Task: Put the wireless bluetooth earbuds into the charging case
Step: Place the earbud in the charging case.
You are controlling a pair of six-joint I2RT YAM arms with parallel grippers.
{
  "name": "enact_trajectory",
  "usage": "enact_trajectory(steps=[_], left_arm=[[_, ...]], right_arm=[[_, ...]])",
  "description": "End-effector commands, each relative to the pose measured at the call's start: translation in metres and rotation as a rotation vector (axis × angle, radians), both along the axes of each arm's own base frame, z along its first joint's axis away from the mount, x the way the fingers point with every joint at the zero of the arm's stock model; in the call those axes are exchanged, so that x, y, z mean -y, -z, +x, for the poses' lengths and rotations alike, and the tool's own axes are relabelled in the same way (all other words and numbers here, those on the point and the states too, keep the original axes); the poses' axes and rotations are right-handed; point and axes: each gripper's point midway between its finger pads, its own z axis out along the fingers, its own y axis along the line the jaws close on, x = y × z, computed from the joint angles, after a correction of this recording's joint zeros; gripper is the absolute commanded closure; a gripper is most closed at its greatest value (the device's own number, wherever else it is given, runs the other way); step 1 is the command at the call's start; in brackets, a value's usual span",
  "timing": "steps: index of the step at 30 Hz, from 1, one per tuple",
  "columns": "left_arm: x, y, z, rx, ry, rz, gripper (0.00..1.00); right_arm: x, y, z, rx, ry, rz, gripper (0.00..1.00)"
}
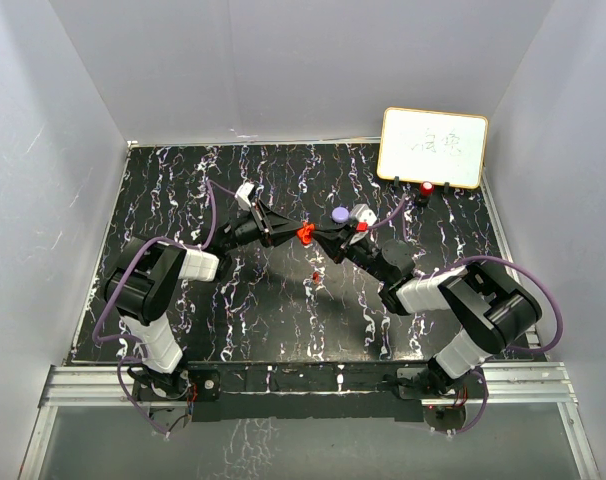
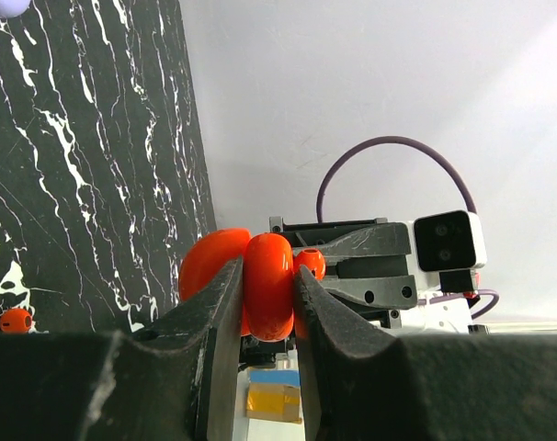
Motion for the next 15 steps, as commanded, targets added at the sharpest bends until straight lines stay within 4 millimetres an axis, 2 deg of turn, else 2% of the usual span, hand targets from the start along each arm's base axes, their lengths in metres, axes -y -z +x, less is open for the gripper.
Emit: enact_trajectory(steps=[1, 15], left_arm=[[0.0043, -0.0264, -0.0012, 0.097, 0.034, -0.042, 1.00], [0.0049, -0.0293, -0.0027, 0.108, 0.046, -0.045, 1.00]], right_arm=[[-0.0006, -0.0204, 0.0010, 0.076, -0.012, 0.039, 1.00], [-0.0023, -0.0176, 0.0001, 0.070, -0.032, 0.030, 1.00]])
